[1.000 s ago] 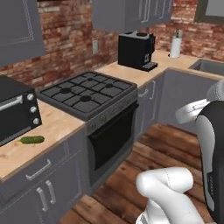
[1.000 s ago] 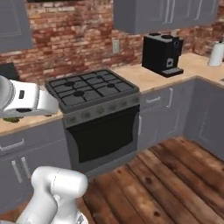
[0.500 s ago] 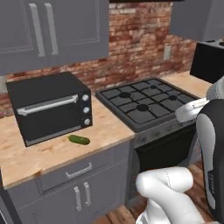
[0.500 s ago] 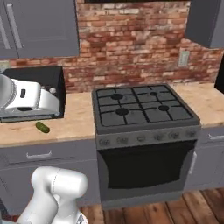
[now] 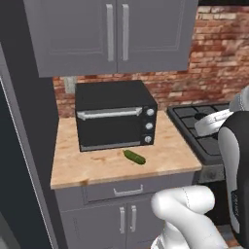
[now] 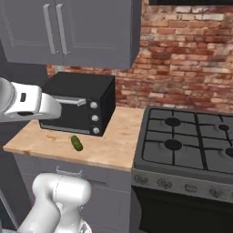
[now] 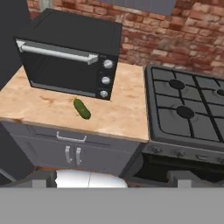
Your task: Place the beer on the top shelf of the fridge to keep it out of children's reach, and place the cucumber and orange on lower shelves for easy access.
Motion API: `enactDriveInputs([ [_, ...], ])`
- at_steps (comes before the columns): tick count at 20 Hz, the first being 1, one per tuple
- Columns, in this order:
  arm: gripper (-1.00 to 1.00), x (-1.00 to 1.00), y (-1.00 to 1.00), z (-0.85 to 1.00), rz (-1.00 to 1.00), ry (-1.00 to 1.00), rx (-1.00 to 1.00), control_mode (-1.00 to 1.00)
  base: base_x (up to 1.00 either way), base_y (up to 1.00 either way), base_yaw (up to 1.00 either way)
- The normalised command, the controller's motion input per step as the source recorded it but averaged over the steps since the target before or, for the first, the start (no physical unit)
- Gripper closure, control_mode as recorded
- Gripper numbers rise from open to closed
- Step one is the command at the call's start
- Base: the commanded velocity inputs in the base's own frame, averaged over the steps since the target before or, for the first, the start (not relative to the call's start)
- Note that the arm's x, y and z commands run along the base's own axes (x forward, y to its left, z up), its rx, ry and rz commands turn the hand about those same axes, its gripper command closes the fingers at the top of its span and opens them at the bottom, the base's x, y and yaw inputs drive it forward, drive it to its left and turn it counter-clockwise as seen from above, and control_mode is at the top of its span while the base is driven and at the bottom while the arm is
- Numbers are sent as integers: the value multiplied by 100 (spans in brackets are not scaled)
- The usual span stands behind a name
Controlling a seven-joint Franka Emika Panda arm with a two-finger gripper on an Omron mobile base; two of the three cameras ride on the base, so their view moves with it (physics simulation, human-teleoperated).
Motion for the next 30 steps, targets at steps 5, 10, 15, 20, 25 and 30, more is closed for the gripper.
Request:
enactDriveInputs([
  [5, -100, 0, 0, 0, 0, 0, 0, 100, 45, -1, 40],
  [10, -100, 0, 0, 0, 0, 0, 0, 100, 0, 0, 14],
  [15, -100, 4, 0, -56, 1, 17, -2, -100, 0, 0, 0],
  [20, -100, 32, 0, -68, 0, 23, 0, -100, 0, 0, 0],
  [25, -100, 39, 9, -57, 0, 19, 0, -100, 0, 0, 0],
  [30, -100, 43, 8, -52, 0, 8, 0, -100, 0, 0, 0],
])
